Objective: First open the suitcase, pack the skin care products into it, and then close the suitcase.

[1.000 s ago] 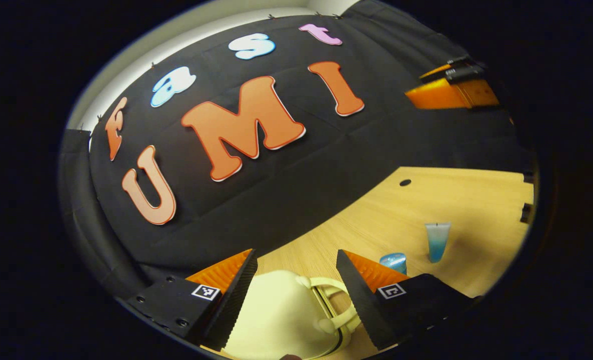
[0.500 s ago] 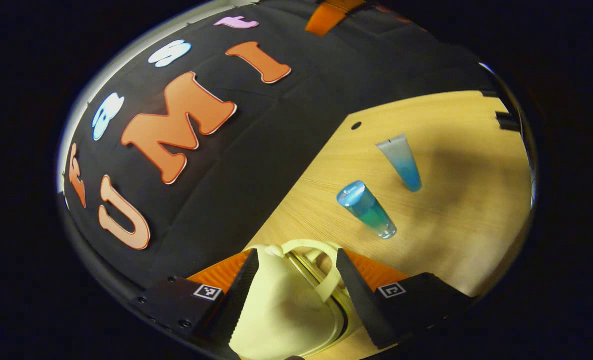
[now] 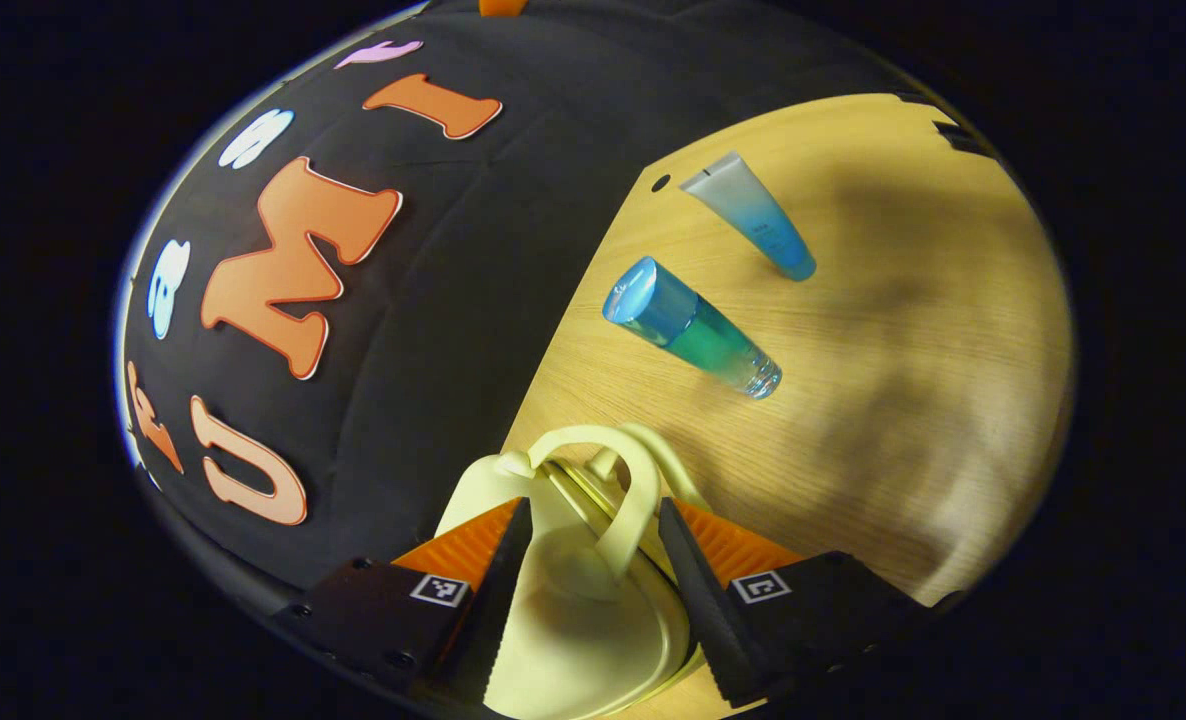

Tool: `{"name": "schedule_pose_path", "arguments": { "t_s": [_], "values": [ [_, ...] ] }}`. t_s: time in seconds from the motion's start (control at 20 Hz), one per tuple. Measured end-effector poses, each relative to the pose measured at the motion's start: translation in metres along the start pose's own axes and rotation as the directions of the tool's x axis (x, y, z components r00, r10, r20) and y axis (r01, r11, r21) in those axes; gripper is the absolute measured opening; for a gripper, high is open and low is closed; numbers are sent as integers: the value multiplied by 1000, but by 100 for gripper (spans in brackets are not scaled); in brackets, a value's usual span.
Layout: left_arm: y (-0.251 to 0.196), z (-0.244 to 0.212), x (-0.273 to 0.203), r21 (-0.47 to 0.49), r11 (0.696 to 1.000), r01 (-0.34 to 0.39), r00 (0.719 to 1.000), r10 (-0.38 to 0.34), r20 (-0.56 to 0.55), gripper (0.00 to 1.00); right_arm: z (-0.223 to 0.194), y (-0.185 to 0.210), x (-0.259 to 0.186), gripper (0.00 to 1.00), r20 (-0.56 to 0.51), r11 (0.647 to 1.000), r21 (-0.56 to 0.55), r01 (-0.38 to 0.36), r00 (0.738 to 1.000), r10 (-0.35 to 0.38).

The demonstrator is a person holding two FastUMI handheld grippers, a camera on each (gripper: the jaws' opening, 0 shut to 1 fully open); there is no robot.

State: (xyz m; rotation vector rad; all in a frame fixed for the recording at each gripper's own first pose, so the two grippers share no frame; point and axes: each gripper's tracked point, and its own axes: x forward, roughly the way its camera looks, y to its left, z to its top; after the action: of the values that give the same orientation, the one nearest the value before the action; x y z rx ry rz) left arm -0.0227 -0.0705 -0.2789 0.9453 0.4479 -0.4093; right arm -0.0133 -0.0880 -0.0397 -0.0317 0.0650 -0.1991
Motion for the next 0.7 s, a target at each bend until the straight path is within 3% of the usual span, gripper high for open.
{"name": "schedule_pose_path", "arguments": {
  "t_s": [0.1,0.2,0.25,0.3,0.55,0.7],
  "values": [
    [-5,-4,7,71,997,-11,999,13,-30,70,-2,-1,-2,95,-5,1000,6,3,1000,-3],
    [-10,1,8,150,989,-8,1000,9,-9,39,-2,-1,-2,95,-6,1000,8,3,1000,-3],
    [-5,2,4,168,984,-51,999,51,5,24,-3,-2,-3,95,-7,1000,7,3,1000,-3],
    [-14,-1,2,153,988,-13,1000,14,-6,2,-3,-2,-3,95,-5,1000,6,2,1000,-2],
    [22,9,-7,-56,998,-25,999,28,42,3,-5,2,-2,95,-10,1000,1,-6,1000,6],
    [54,12,-18,-225,974,-40,998,51,45,3,-3,10,2,95,-11,1000,-1,-19,1000,19]
  ]
}}
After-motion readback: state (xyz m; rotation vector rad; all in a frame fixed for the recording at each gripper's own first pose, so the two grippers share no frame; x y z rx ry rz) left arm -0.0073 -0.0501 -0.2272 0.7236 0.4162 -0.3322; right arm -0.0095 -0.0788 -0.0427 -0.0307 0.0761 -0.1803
